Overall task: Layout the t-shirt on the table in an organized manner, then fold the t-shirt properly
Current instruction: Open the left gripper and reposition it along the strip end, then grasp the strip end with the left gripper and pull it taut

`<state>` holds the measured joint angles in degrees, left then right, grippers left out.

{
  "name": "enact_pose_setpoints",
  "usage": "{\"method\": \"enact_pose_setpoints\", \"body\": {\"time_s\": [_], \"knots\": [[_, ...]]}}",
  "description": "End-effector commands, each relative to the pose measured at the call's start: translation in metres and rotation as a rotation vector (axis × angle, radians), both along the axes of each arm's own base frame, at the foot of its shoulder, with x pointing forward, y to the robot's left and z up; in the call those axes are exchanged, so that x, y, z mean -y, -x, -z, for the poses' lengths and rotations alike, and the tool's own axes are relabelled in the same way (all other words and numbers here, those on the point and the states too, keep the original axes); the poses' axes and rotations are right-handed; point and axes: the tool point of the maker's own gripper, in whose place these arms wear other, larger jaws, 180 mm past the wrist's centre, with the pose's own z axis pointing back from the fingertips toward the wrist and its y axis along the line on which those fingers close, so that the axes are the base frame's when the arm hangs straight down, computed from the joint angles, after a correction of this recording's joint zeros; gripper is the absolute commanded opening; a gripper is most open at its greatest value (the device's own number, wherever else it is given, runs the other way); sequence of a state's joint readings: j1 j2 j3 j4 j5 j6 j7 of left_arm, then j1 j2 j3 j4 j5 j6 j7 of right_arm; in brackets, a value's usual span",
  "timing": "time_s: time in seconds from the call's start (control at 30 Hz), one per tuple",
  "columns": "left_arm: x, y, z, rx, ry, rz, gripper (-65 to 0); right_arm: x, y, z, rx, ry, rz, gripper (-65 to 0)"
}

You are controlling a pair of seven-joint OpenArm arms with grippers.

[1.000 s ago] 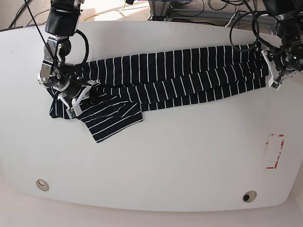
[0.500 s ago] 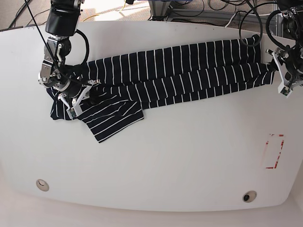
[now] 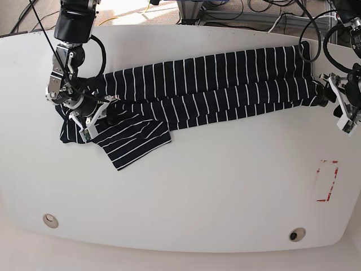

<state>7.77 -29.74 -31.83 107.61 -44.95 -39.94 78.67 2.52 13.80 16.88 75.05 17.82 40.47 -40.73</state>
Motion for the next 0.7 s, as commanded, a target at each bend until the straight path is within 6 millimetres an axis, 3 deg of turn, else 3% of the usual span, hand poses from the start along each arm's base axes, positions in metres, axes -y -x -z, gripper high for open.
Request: {"method": "enact_pose_setpoints", "body": {"time_s": [0.0, 0.13, 0.33, 0.43, 0.67], "knots": [[0.001, -0.023, -0.025, 0.098, 0.001, 0.004, -32.5, 0.01, 0.009, 0.01, -0.065, 0.067, -0.012, -56.8], [0.019, -0.047, -0.03, 0.146, 0.073, 0.013, -32.5, 0.01, 0.009, 0.01, -0.066, 0.066, -0.012, -56.8], [0.024, -0.074, -0.004, 0.088, 0.164, -0.02, -32.5, 0.01, 0.009, 0.01, -0.066, 0.066, -0.012, -56.8], [0.022, -0.081, 0.018, 0.049, 0.197, -0.068, -32.5, 0.01, 0.009, 0.01, -0.066, 0.066, -0.012, -56.8], [0.018, -0.074, 0.06, -0.056, 0.165, -0.093, -32.5, 0.01, 0.009, 0.01, -0.065, 0.067, -0.012, -56.8]]}}
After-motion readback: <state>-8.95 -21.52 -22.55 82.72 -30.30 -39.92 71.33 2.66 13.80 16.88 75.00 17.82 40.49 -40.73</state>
